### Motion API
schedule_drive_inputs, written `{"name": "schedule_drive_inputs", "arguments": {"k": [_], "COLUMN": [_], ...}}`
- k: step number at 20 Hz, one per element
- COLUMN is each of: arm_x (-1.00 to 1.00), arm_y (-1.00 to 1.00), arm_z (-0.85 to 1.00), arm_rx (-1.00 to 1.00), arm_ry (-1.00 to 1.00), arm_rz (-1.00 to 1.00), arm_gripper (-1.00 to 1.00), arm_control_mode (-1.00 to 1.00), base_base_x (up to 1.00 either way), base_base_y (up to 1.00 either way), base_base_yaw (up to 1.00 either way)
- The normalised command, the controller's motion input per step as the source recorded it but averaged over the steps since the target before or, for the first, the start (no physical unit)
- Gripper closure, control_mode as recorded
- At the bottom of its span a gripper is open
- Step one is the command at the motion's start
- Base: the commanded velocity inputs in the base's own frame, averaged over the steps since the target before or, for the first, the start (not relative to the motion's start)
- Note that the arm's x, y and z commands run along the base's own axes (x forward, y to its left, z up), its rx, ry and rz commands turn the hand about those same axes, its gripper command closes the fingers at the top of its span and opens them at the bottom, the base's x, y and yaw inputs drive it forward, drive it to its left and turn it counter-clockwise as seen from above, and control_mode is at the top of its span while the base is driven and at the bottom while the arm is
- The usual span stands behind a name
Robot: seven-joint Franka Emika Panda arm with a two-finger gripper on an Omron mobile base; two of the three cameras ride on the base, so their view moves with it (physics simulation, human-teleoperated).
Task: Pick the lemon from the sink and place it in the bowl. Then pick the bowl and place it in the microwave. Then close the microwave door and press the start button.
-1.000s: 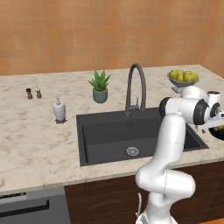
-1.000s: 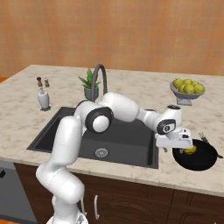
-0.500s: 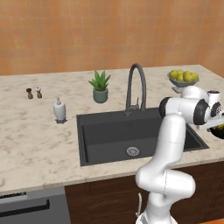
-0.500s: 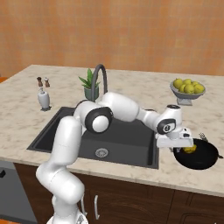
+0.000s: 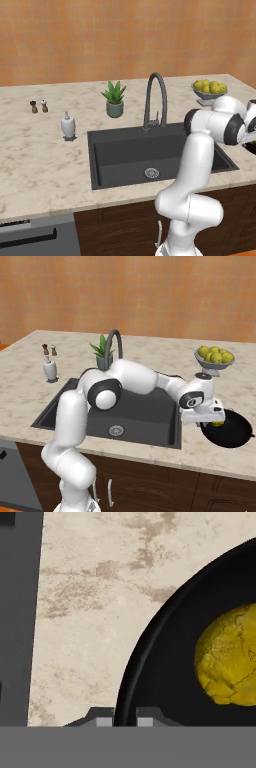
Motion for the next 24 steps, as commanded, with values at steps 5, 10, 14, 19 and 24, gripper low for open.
{"name": "schedule_drive_inputs", "arguments": {"k": [5, 10, 14, 19, 24], "arm_x": [-0.28, -0.38, -0.45, -0.30, -0.44], "arm_y": [0.16, 0.28, 0.51, 0.56, 0.78], "arm_z": [0.53, 0.83, 0.71, 0.67, 0.54], "arm_rx": [-0.01, -0.08, -0.04, 0.01, 0.01], "arm_ry": [-0.02, 0.11, 0.13, 0.09, -0.04], "arm_rz": [0.29, 0.42, 0.47, 0.49, 0.27], "arm_gripper": [1.00, 1.00, 1.00, 1.00, 1.00], "arm_control_mode": [-1.00, -1.00, -1.00, -1.00, -1.00], "base_base_x": [0.00, 0.00, 0.00, 0.00, 0.00], "base_base_y": [0.00, 0.00, 0.00, 0.00, 0.00], "base_base_yaw": [0.00, 0.00, 0.00, 0.00, 0.00]}}
